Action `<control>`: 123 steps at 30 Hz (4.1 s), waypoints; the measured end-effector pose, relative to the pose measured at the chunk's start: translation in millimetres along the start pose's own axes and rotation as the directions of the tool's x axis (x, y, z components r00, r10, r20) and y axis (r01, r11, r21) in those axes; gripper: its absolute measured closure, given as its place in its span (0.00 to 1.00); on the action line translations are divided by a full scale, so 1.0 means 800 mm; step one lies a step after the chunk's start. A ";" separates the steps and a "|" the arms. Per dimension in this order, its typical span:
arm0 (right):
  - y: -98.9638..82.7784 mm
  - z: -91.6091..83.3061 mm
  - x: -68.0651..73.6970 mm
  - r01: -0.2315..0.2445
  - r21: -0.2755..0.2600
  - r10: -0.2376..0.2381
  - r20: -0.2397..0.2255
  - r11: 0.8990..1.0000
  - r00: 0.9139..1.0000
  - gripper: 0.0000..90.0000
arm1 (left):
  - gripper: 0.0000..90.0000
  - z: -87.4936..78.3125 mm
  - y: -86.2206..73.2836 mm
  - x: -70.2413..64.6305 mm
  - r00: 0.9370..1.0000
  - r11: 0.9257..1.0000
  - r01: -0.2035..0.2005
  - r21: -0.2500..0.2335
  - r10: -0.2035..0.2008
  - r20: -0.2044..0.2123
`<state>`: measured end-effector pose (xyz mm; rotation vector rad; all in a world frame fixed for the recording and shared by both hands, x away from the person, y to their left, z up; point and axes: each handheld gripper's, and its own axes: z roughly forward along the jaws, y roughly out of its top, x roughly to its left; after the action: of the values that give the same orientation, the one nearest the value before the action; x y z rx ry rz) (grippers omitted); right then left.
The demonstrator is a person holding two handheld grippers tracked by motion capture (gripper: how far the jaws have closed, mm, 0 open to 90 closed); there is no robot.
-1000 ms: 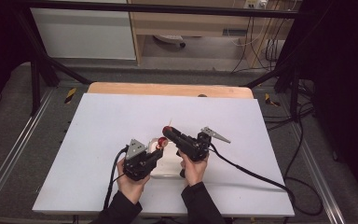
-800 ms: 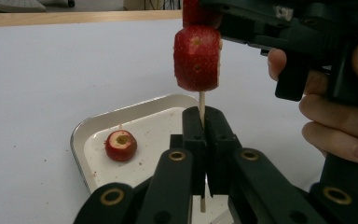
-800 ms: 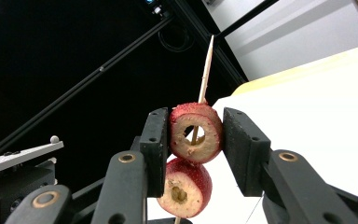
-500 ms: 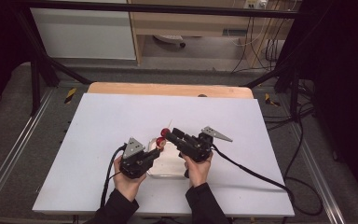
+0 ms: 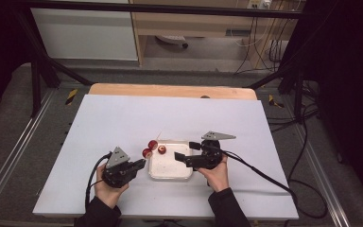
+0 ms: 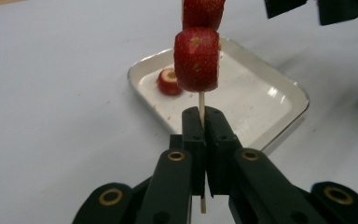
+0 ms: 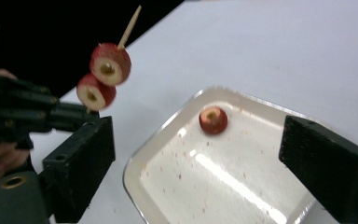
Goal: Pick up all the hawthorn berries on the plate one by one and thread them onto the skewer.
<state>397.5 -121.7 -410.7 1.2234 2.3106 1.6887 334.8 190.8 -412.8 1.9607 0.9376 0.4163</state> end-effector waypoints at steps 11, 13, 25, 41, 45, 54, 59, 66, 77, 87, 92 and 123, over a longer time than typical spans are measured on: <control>0.014 0.004 -0.001 0.081 0.185 -0.093 0.056 0.979 0.994 0.06 | 0.97 -0.021 -0.029 0.022 1.000 0.999 -0.006 0.041 0.005 0.022; 0.022 0.010 0.002 0.092 0.211 -0.107 0.061 0.973 0.992 0.07 | 0.97 -0.023 -0.031 0.022 1.000 0.999 -0.015 0.046 0.014 0.025; 0.059 0.066 0.017 0.204 0.435 -0.262 0.077 0.877 0.962 0.09 | 0.97 -0.029 -0.041 0.038 1.000 0.998 -0.025 0.063 0.026 -0.011; 0.080 0.146 0.028 0.270 0.564 -0.343 0.025 0.780 0.939 0.34 | 0.97 -0.033 -0.047 0.054 1.000 0.998 0.020 0.064 -0.019 -0.022; 0.080 0.158 0.022 0.276 0.604 -0.361 0.021 0.748 0.932 0.42 | 0.97 -0.033 -0.047 0.055 1.000 0.997 0.017 0.069 -0.016 -0.022; 0.078 0.170 0.009 0.248 0.648 -0.343 0.021 0.720 0.939 0.55 | 0.97 -0.033 -0.047 0.055 1.000 0.997 0.021 0.070 -0.020 -0.021; 0.076 0.174 0.004 0.243 0.657 -0.322 -0.001 0.713 0.947 0.61 | 0.97 -0.032 -0.047 0.054 1.000 0.997 0.022 0.069 -0.020 -0.020; 0.075 0.178 0.002 0.223 0.667 -0.300 0.001 0.711 0.954 0.68 | 0.97 -0.032 -0.047 0.053 1.000 0.997 0.021 0.069 -0.020 -0.019; 0.093 0.143 0.021 0.211 0.586 -0.268 0.011 0.782 0.963 0.68 | 0.97 -0.033 -0.046 0.049 1.000 0.998 0.015 0.066 -0.014 -0.016; 0.089 0.079 0.026 0.153 0.448 -0.180 0.019 0.881 0.983 0.68 | 0.97 -0.031 -0.042 0.036 1.000 0.999 0.007 0.048 -0.006 -0.011; 0.073 0.051 0.016 0.088 0.329 -0.094 0.002 0.940 0.996 0.69 | 0.97 -0.027 -0.037 0.024 1.000 0.999 0.007 0.035 -0.007 -0.012; 0.026 0.021 -0.001 -0.311 -0.352 0.280 -0.138 0.883 0.950 0.69 | 0.97 0.009 -0.004 -0.056 0.996 0.996 0.060 -0.066 -0.064 -0.060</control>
<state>417.3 -106.8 -400.9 1.4972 1.7826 2.1853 307.9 154.0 -416.0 1.8650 1.0093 0.4687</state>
